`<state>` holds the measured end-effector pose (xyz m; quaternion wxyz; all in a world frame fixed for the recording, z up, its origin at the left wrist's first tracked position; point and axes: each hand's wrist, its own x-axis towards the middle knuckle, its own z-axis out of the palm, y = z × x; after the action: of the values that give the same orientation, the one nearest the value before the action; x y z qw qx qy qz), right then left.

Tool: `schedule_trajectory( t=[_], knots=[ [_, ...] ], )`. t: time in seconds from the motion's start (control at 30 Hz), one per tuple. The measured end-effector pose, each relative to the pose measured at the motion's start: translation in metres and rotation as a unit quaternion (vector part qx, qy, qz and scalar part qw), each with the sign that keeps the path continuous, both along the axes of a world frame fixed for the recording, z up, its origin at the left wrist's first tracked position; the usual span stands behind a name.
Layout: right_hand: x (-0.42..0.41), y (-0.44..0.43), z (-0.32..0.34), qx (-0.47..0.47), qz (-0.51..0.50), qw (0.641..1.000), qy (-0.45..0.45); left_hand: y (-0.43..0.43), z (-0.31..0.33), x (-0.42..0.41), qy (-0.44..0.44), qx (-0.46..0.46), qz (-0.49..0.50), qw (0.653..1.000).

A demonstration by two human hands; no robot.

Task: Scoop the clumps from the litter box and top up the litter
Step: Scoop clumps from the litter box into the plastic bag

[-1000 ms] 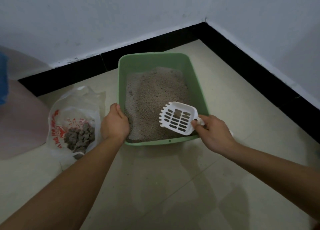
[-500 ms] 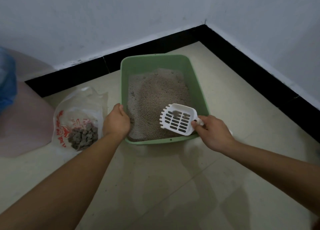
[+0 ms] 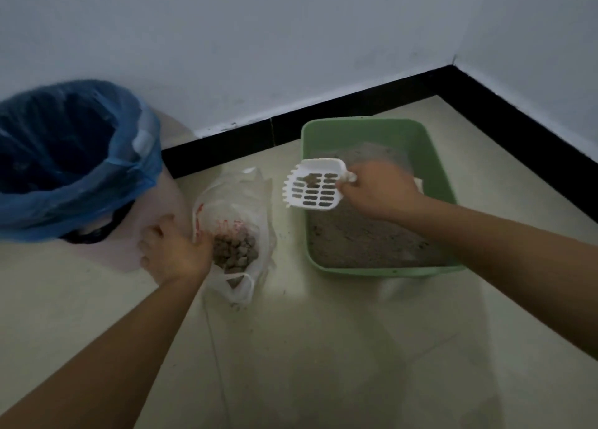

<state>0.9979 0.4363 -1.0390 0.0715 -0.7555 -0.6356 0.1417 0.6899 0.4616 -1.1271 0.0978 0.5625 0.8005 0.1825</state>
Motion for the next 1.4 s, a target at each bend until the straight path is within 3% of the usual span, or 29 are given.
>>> schedule_trajectory(
  t=[0.07,0.13,0.2,0.27,0.33,0.4,0.5,0.6,0.7,0.8,0.9,1.0,1.13,1.27,1.4],
  knots=[
    [-0.040,0.019,0.004,0.009,0.052,0.996,-0.073,0.002,-0.002,-0.014,-0.045,-0.074,0.030,0.996],
    [-0.083,0.029,0.006,0.029,0.140,0.970,-0.198,0.001,-0.007,-0.026,-0.109,-0.118,0.034,0.986],
    [-0.119,0.030,0.006,0.070,0.276,0.895,-0.344,-0.001,-0.010,-0.035,-0.145,-0.121,0.032,0.982],
    [-0.138,0.027,0.003,0.093,0.371,0.815,-0.435,-0.001,-0.009,-0.039,-0.152,-0.104,0.034,0.982],
    [-0.143,0.032,-0.003,0.132,0.393,0.784,-0.461,0.001,-0.006,-0.038,-0.162,-0.090,0.033,0.982],
    [-0.135,0.037,-0.008,0.141,0.372,0.804,-0.442,0.002,-0.005,-0.036,-0.168,-0.089,0.029,0.981],
    [-0.115,0.043,-0.012,0.121,0.291,0.880,-0.356,0.001,-0.003,-0.026,-0.124,-0.093,0.014,0.988],
    [-0.078,0.048,-0.004,0.111,0.142,0.962,-0.207,0.000,0.001,-0.008,-0.011,0.007,-0.047,0.999],
    [-0.015,0.053,-0.003,0.085,-0.007,0.984,-0.158,0.002,0.005,0.023,-0.035,0.085,-0.132,0.987],
    [0.047,0.049,-0.014,0.045,-0.120,0.984,-0.123,0.009,0.003,0.063,-0.101,0.065,-0.171,0.978],
    [0.083,0.043,-0.027,-0.012,-0.139,0.984,-0.107,0.017,-0.007,0.102,-0.159,-0.024,-0.184,0.970],
    [0.097,0.042,-0.034,0.005,-0.077,0.977,-0.201,0.026,-0.013,0.137,-0.161,-0.081,-0.217,0.959],
    [0.100,0.055,-0.040,0.082,0.060,0.918,-0.383,0.034,-0.019,0.169,-0.175,-0.097,-0.247,0.948],
    [0.101,0.090,-0.054,0.090,0.092,0.896,-0.424,0.025,-0.036,0.178,-0.221,-0.053,-0.177,0.958],
    [0.099,0.137,-0.060,0.090,0.146,0.879,-0.446,0.025,-0.041,0.178,-0.218,-0.033,-0.174,0.960]
  ],
)
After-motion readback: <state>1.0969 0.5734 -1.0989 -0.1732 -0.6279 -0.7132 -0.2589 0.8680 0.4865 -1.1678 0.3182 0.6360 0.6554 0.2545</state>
